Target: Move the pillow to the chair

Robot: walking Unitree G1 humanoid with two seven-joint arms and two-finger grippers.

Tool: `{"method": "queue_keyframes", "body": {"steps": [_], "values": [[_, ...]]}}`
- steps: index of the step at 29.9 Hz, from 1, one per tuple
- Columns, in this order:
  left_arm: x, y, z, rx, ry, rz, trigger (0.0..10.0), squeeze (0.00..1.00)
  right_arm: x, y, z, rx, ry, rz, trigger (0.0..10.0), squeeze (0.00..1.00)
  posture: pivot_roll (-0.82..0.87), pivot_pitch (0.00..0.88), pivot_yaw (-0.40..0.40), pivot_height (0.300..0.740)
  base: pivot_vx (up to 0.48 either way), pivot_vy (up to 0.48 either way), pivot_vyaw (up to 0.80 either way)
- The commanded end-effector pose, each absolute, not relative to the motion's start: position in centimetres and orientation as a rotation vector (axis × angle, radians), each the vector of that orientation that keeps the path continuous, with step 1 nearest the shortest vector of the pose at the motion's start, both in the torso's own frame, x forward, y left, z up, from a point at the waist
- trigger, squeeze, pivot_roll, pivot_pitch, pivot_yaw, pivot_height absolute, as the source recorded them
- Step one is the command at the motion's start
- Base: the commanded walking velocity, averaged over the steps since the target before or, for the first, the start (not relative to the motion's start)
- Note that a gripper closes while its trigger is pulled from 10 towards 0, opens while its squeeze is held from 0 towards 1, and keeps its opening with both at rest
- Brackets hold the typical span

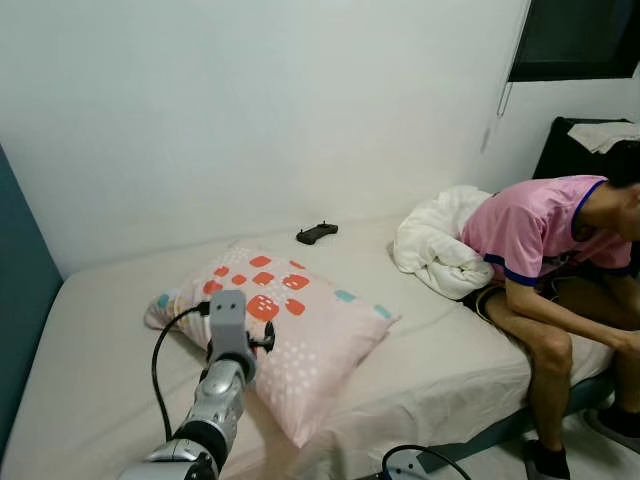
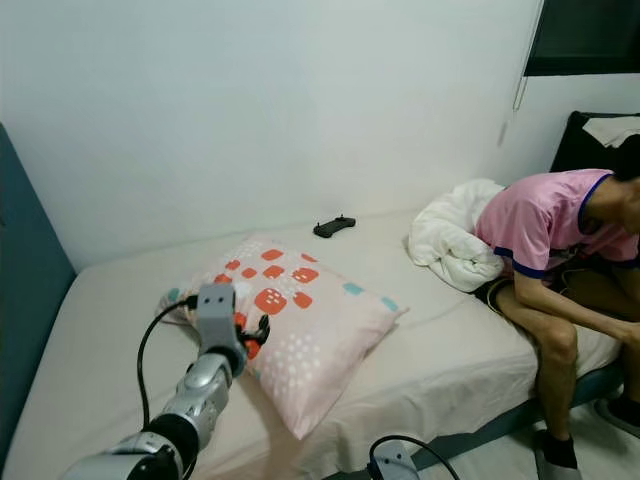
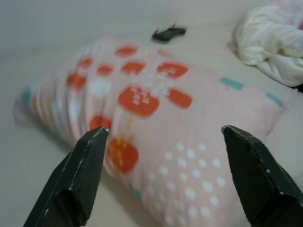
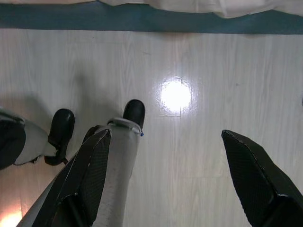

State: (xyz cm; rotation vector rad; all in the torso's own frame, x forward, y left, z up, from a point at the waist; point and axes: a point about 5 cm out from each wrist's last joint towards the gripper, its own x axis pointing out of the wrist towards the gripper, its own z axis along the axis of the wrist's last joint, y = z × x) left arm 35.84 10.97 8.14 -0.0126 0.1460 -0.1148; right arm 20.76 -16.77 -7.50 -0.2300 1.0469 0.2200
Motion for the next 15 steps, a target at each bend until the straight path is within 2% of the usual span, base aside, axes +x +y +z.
{"method": "queue_keyframes", "body": {"steps": [1, 9, 15], "values": [[36.1, 9.7, 9.1, 0.066, 0.089, -0.166, 10.0, 0.00, 20.6, -16.8, -7.6, -0.239, 1.058, 0.223, 10.0, 0.00, -0.03, 0.000, -0.039, 0.650, 0.000, 0.000, 0.00], [36.1, 7.8, 10.0, 0.302, 0.005, -0.239, 10.0, 0.00, 20.5, -16.8, -7.7, -0.241, 1.064, 0.220, 10.0, 0.00, -0.03, 0.000, -0.033, 0.615, 0.000, 0.000, 0.00], [36.0, 7.4, 9.8, 0.349, 0.001, -0.247, 10.0, 0.00, 20.4, -16.7, -7.7, -0.238, 1.064, 0.222, 10.0, 0.00, -0.03, 0.000, -0.033, 0.600, 0.000, 0.000, 0.00]]}}
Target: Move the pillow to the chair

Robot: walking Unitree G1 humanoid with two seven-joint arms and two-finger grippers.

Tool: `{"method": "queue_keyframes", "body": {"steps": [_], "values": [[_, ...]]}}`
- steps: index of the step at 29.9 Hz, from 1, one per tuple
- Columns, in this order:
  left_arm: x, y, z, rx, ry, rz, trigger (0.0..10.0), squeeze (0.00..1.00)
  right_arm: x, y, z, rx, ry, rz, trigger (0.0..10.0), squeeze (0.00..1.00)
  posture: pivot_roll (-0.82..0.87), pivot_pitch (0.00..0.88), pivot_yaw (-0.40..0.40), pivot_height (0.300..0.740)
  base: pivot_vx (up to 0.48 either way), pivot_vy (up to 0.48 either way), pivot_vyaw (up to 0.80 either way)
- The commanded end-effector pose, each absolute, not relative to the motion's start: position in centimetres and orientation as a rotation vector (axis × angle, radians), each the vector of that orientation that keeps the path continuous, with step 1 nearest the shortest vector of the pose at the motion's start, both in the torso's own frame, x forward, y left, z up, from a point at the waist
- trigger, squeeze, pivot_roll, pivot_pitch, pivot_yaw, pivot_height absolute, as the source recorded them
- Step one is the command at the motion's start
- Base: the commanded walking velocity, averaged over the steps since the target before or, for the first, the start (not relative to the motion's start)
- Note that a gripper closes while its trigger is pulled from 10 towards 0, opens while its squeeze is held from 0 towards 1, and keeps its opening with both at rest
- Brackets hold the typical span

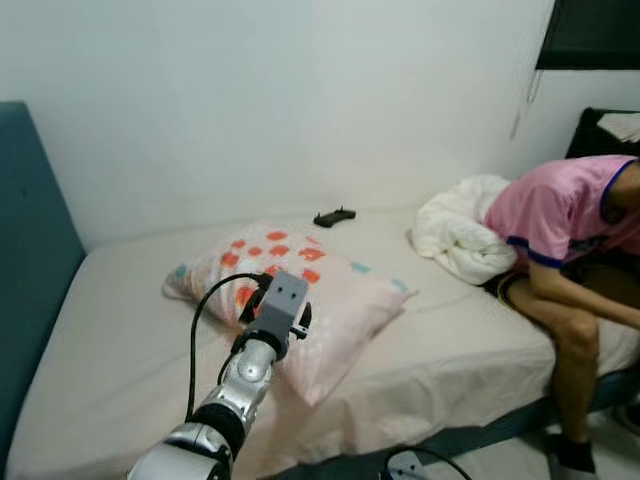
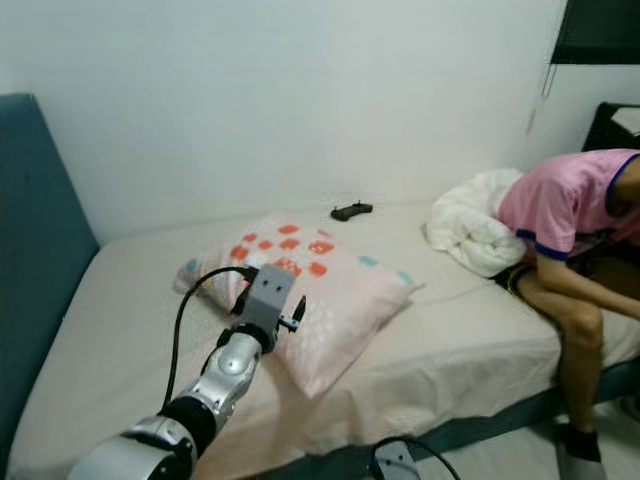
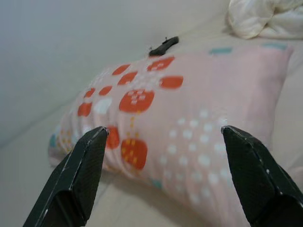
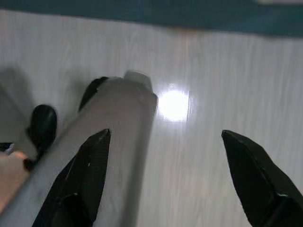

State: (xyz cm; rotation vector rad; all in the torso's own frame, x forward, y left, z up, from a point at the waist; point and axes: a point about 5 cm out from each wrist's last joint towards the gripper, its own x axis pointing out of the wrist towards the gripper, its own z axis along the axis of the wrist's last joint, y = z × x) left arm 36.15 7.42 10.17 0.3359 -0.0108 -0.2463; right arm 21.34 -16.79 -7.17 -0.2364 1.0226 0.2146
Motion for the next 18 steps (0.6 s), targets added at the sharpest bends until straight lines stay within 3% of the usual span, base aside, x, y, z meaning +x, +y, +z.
{"method": "queue_keyframes", "body": {"steps": [1, 8, 18], "values": [[36.0, 7.4, 9.8, 0.340, 0.005, -0.245, 10.0, 0.00, 20.4, -16.7, -7.7, -0.238, 1.064, 0.223, 10.0, 0.00, -0.03, 0.000, -0.033, 0.595, 0.000, 0.000, 0.00], [35.8, 6.0, 9.8, 0.373, -0.004, -0.292, 10.0, 0.00, 20.6, -16.7, -7.6, -0.228, 1.052, 0.220, 10.0, 0.00, -0.03, 0.000, -0.033, 0.570, 0.000, 0.000, 0.00], [35.4, 4.4, 9.9, 0.398, -0.021, -0.356, 10.0, 0.00, 21.3, -16.6, -7.2, -0.195, 1.015, 0.207, 10.0, 0.00, -0.04, 0.000, -0.029, 0.570, 0.000, 0.000, 0.00]]}}
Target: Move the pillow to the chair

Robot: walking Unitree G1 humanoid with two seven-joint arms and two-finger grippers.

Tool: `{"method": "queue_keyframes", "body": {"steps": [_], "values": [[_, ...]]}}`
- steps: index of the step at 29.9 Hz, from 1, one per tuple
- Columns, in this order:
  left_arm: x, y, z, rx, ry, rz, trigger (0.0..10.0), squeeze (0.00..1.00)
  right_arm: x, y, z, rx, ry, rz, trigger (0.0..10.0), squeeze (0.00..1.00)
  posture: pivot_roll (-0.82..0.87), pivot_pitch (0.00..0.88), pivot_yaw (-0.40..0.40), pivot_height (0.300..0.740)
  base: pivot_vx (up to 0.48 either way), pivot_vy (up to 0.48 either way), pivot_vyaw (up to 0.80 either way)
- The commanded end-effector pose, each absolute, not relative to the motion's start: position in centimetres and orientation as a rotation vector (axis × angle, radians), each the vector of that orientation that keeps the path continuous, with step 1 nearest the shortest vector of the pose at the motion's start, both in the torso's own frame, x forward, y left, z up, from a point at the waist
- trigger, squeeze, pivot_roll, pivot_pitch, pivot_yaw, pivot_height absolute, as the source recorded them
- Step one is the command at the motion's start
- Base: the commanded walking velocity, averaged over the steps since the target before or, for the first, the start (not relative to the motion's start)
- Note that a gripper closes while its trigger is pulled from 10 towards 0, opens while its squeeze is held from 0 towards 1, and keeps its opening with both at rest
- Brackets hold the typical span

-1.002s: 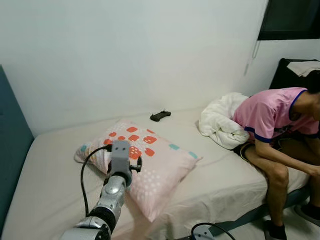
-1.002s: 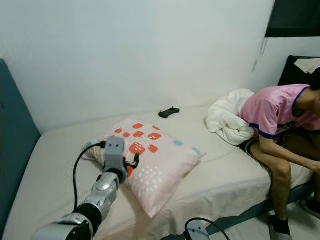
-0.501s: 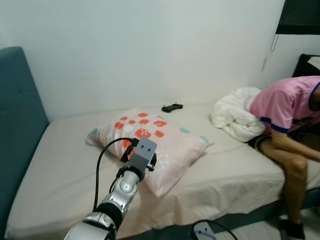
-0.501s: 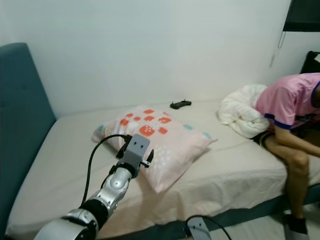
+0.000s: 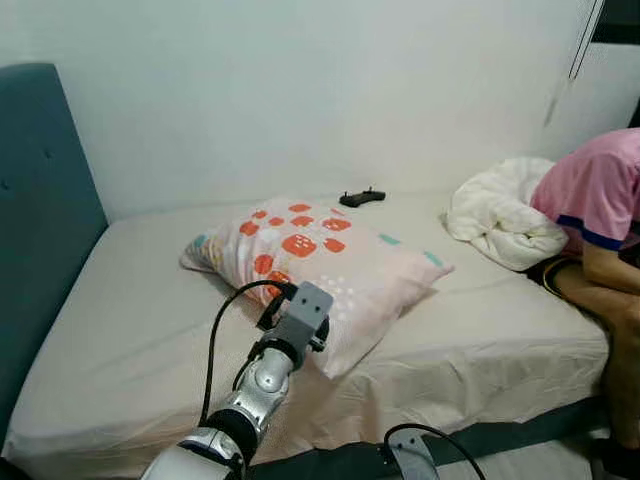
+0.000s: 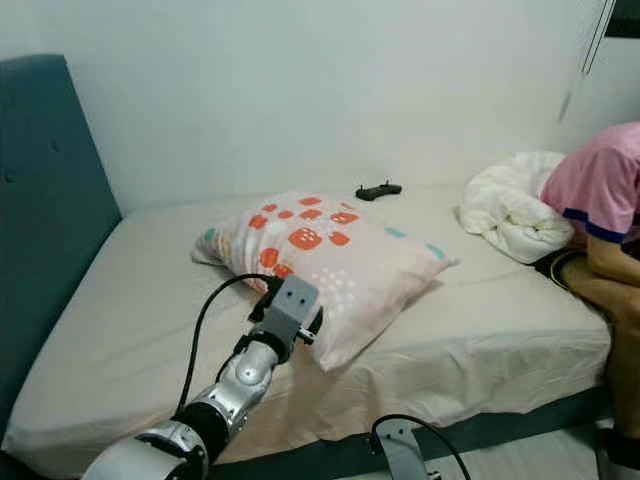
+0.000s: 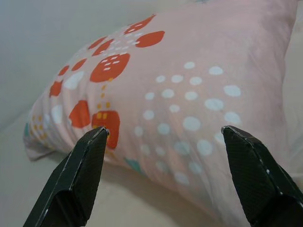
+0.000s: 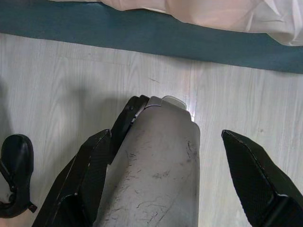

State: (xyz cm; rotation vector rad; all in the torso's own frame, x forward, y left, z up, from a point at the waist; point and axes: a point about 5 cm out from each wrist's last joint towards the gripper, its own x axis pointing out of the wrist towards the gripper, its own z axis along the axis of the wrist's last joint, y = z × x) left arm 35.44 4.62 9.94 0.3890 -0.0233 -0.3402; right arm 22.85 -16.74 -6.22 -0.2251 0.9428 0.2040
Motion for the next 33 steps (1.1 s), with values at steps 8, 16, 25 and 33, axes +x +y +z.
{"method": "queue_keyframes", "body": {"steps": [8, 16, 25, 33], "values": [[33.3, 0.5, 8.9, 0.552, -0.067, -0.565, 10.0, 0.00, 23.8, -15.6, -5.7, -0.162, 0.918, 0.206, 10.0, 0.00, -0.06, 0.046, 0.001, 0.570, 0.000, 0.000, 0.00], [31.0, -1.3, 6.7, 0.621, -0.055, -0.666, 10.0, 0.00, 25.0, -15.0, -4.9, -0.150, 0.874, 0.209, 10.0, 0.00, -0.08, 0.089, 0.018, 0.570, 0.000, 0.000, 0.00], [30.1, -1.8, 5.6, 0.704, -0.047, -0.625, 10.0, 0.00, 26.1, -14.5, -4.1, -0.171, 0.829, 0.234, 10.0, 0.00, -0.12, 0.151, 0.032, 0.570, 0.000, 0.000, 0.00], [31.3, -1.7, 7.1, 0.674, -0.068, -0.540, 10.0, 0.00, 25.5, -14.6, -4.4, -0.170, 0.829, 0.240, 10.0, 0.00, -0.16, 0.234, 0.039, 0.570, 0.000, 0.000, 0.00]]}}
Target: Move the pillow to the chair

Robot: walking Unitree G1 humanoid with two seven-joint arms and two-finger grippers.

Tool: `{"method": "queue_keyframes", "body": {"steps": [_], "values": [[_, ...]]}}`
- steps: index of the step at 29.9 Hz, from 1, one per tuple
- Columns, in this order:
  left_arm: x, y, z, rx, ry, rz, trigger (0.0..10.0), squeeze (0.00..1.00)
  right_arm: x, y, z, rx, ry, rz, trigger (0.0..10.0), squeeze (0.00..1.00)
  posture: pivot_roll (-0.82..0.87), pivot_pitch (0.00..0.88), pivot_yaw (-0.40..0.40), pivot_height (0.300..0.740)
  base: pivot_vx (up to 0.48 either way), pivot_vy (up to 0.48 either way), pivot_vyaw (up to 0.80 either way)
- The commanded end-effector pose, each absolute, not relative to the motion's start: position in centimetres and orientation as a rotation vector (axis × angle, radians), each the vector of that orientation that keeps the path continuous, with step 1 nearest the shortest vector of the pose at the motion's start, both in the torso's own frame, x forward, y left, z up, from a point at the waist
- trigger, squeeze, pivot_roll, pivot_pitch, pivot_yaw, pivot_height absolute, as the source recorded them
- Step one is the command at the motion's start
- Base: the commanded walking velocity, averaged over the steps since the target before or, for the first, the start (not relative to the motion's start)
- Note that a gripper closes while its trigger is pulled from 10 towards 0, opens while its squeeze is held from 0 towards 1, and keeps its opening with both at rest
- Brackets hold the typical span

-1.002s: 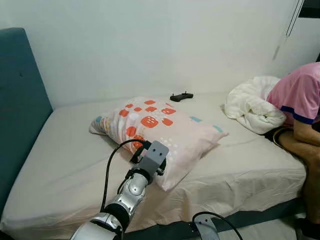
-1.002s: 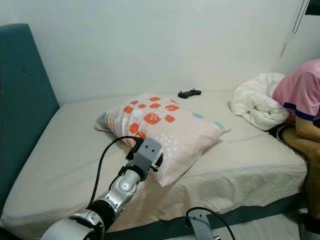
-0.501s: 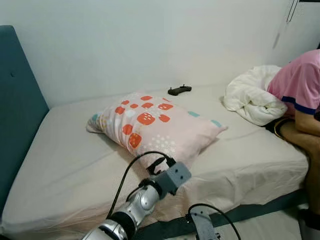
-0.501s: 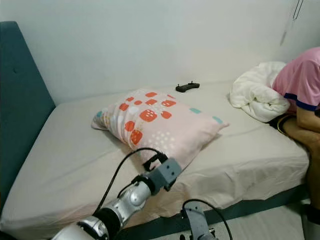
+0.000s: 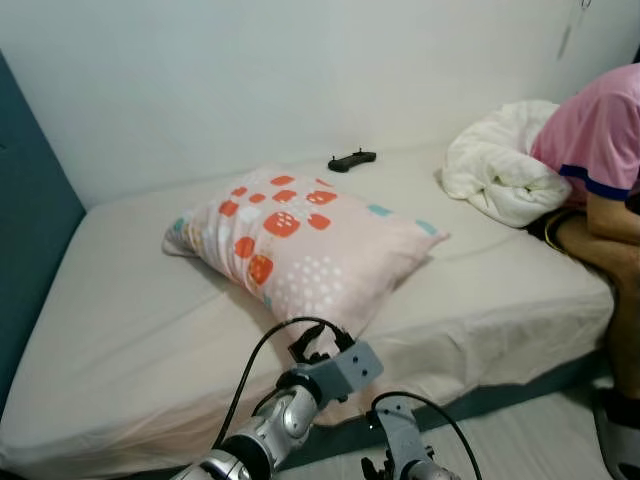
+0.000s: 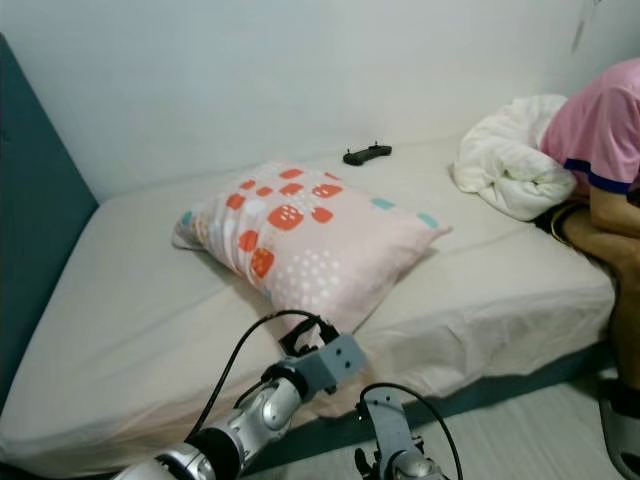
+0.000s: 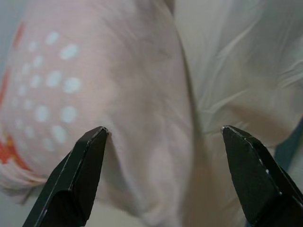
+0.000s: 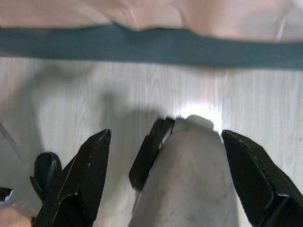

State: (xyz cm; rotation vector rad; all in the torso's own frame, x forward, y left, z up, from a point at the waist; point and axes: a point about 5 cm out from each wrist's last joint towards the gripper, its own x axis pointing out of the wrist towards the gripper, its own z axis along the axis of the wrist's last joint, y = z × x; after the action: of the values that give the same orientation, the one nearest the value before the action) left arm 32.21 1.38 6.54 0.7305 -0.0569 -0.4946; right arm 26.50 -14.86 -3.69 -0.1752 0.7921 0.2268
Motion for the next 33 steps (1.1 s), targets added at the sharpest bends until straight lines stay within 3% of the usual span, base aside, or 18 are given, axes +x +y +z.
{"method": "queue_keyframes", "body": {"steps": [1, 8, 18, 25, 33], "values": [[31.5, -1.7, 7.3, 0.675, -0.077, -0.528, 10.0, 0.00, 25.2, -14.5, -4.7, -0.171, 0.833, 0.245, 10.0, 0.00, -0.17, 0.268, 0.040, 0.570, 0.000, 0.000, 0.00], [33.6, -1.1, 10.7, 0.659, -0.215, -0.381, 10.0, 0.00, 23.6, -13.4, -5.7, -0.145, 0.832, 0.274, 10.0, 0.00, -0.20, 0.369, 0.065, 0.570, 0.000, 0.000, 0.00], [36.3, -0.8, 17.9, 0.612, -0.475, -0.209, 10.0, 0.00, 22.4, -12.3, -6.2, -0.149, 0.815, 0.304, 10.0, 0.00, -0.24, 0.427, 0.094, 0.570, 0.000, 0.000, 0.00], [35.4, -2.2, 16.6, 0.659, -0.445, -0.314, 10.0, 0.00, 22.6, -12.1, -5.9, -0.126, 0.784, 0.293, 10.0, 0.00, -0.25, 0.458, 0.102, 0.570, 0.000, 0.000, 0.00], [35.5, -2.2, 16.0, 0.739, -0.424, -0.313, 10.0, 0.00, 22.2, -12.2, -6.1, -0.116, 0.778, 0.279, 10.0, 0.00, -0.25, 0.486, 0.118, 0.570, 0.000, 0.000, 0.00]]}}
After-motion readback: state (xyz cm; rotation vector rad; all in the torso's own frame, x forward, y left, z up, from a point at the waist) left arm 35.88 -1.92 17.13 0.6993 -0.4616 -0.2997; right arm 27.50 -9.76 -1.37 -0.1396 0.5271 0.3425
